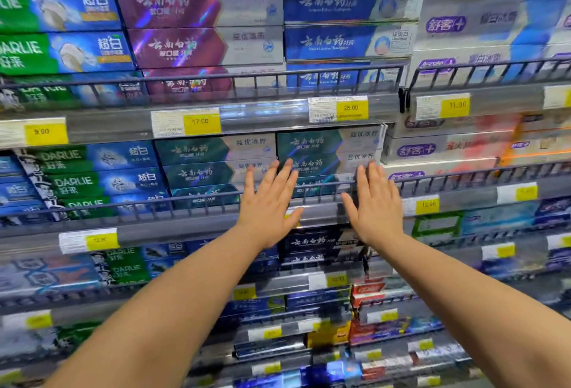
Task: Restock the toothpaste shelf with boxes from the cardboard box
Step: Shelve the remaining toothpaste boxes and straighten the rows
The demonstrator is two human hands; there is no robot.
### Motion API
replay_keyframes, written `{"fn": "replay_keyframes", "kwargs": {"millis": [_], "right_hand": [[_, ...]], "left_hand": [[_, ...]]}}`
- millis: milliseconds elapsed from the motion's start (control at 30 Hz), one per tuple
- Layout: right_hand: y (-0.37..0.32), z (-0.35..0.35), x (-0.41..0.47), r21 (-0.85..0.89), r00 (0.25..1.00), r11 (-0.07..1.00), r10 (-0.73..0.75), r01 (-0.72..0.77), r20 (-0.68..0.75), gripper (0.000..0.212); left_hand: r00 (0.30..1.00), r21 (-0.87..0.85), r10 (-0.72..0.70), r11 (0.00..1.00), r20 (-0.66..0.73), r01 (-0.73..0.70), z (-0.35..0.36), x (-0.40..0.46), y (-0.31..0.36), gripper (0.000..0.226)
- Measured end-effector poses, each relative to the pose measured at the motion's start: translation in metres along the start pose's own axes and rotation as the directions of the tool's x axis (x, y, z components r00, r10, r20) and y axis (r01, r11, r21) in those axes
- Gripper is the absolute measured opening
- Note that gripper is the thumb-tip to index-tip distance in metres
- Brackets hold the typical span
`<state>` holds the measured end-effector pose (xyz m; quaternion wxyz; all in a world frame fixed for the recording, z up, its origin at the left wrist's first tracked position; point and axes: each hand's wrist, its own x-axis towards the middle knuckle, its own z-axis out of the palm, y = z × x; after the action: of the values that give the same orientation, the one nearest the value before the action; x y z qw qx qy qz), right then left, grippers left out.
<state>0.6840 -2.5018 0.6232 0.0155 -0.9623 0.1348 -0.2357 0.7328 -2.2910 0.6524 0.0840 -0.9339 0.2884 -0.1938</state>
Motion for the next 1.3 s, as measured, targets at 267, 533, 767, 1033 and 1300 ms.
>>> {"fn": "replay_keyframes", "kwargs": {"millis": [267, 533, 767, 1033, 1300], "right_hand": [[0.005, -0.002, -0.001, 0.054, 0.998, 0.997, -0.046, 0.048, -0.036, 0.080], [-0.001, -0.046, 0.011, 0.192, 0.917, 0.959, -0.124, 0.208, -0.378, 0.046], [-0.019, -0.108, 0.037, 0.218, 0.824, 0.944, -0.089, 0.250, -0.560, 0.038], [-0.020, -0.141, 0.070, 0.145, 0.934, 0.983, -0.057, 0.115, -0.352, 0.075], [-0.019, -0.149, 0.084, 0.095, 0.955, 0.995, 0.009, 0.020, -0.298, 0.071]], "left_hand": [[1.000, -0.041, -0.015, 0.999, -0.027, 0.014, -0.001, -0.001, 0.007, 0.070], [0.955, -0.233, 0.084, 0.960, -0.285, -0.154, -0.050, 0.006, 0.017, 0.058], [0.835, -0.239, 0.074, 0.941, -0.545, -0.239, -0.127, 0.025, 0.018, 0.046], [0.954, -0.055, -0.042, 0.998, -0.296, 0.026, -0.157, 0.055, -0.001, 0.069], [0.959, -0.003, -0.106, 0.994, -0.263, 0.109, -0.155, 0.067, -0.007, 0.077]]}}
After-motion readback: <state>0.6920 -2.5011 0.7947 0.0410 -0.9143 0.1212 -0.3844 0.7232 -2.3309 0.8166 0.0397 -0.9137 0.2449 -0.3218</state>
